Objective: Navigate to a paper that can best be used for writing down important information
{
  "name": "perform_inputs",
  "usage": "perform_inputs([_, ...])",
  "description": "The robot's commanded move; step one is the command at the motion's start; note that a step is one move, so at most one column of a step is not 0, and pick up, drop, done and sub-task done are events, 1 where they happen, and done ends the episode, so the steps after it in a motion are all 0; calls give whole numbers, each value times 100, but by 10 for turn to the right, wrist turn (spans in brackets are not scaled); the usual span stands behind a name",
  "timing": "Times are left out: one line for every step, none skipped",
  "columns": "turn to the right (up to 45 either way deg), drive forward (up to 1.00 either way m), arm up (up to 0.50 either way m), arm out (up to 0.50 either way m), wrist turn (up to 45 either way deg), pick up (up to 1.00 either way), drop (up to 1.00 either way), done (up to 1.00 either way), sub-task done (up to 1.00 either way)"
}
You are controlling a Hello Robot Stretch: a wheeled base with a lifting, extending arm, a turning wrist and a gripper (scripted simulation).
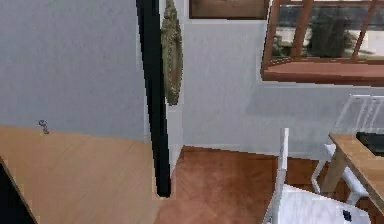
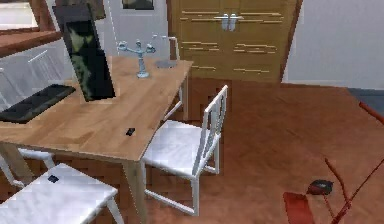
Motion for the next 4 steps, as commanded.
perform_inputs([90,0,0,0,0,0,0,0,0])
perform_inputs([0,30,0,0,0,0,0,0,0])
perform_inputs([-270,0,0,0,0,0,0,0,0])
perform_inputs([-30,0,0,0,0,0,0,0,0])
